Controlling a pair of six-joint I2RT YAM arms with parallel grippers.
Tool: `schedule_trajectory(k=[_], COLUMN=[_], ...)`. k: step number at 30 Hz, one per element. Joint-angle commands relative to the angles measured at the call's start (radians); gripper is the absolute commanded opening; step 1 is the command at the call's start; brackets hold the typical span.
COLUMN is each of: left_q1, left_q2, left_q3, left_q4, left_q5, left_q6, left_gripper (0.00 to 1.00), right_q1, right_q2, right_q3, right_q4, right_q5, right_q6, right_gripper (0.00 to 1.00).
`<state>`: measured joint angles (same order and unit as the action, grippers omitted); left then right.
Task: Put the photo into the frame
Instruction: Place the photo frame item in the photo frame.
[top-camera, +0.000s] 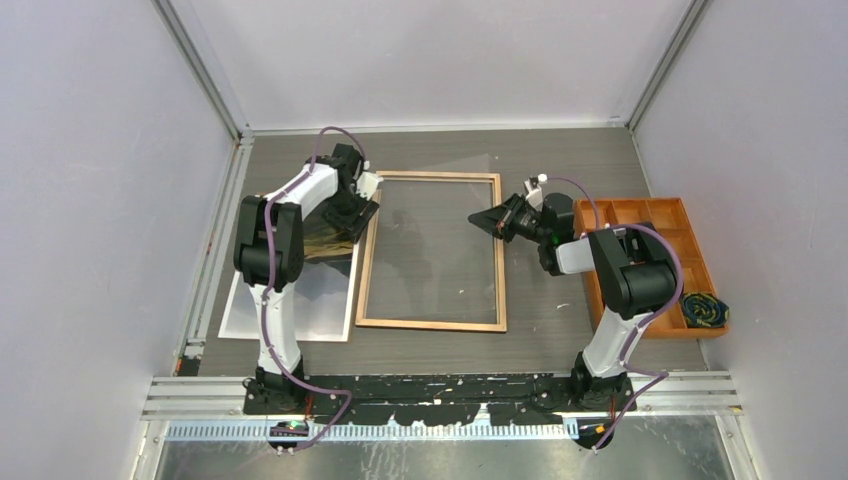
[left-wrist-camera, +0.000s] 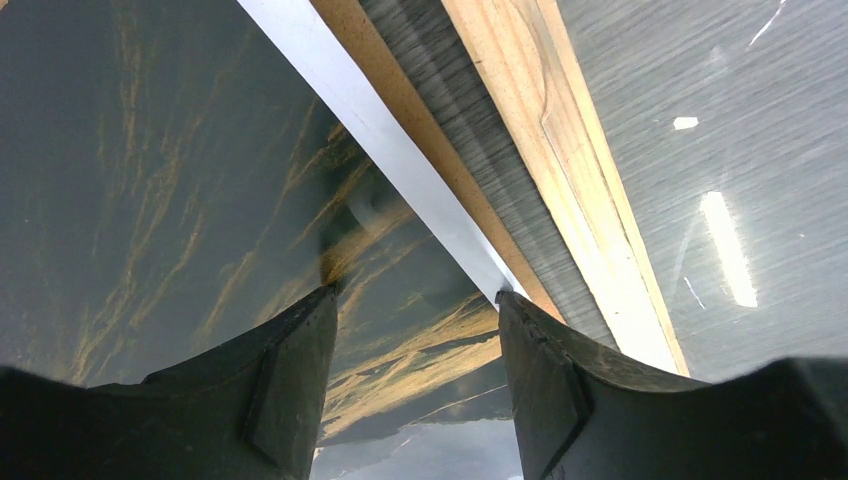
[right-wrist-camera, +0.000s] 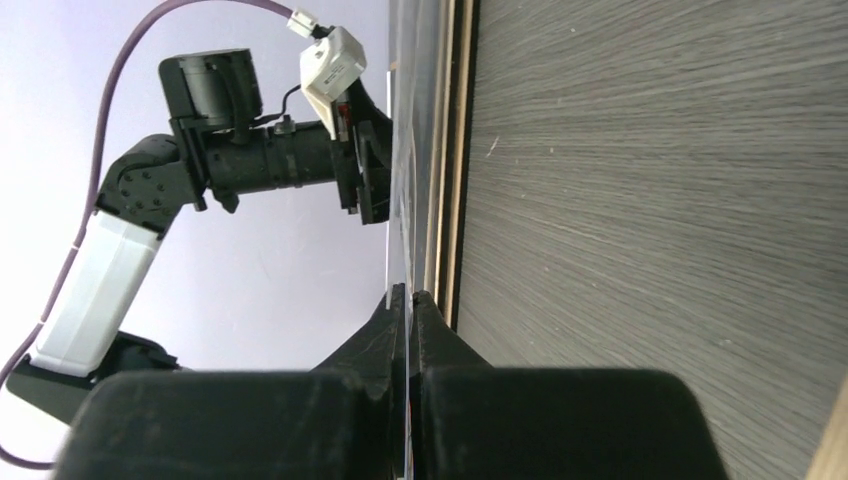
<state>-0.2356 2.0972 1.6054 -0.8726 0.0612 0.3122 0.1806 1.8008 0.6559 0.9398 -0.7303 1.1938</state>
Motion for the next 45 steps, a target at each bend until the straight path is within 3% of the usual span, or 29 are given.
schedule_trajectory(k=[1,23,37,45], left_q1=[-0.001,-0.001,-0.001,-0.001], left_q2=[-0.014,-0.008,-0.011,-0.003], left_q3=[-0.017,-0.009,-0.008,-0.010], left_q4=[0.027,0.023,0.021,0.023], left_q5=[0.017,0.009,0.005,0.007], left_q6=[-0.015,-0.015,-0.013,-0.011], left_gripper=[0.61,0.61,0.61,0.61], right_q1=[-0.015,-0.036,-0.035,-0.035], right_q2=[-0.002,0.067,0.064,0.092], right_q3=[0.020,-0.032,-0.041,-0.048], right_q4=[-0.020,0.154,0.158,0.325], right_q5=[0.030,-0.009,-0.020,-0.050], right_q6=[-0.052,0.050,0.049,0.142], right_gripper=[0.01,0.01,0.01,0.01])
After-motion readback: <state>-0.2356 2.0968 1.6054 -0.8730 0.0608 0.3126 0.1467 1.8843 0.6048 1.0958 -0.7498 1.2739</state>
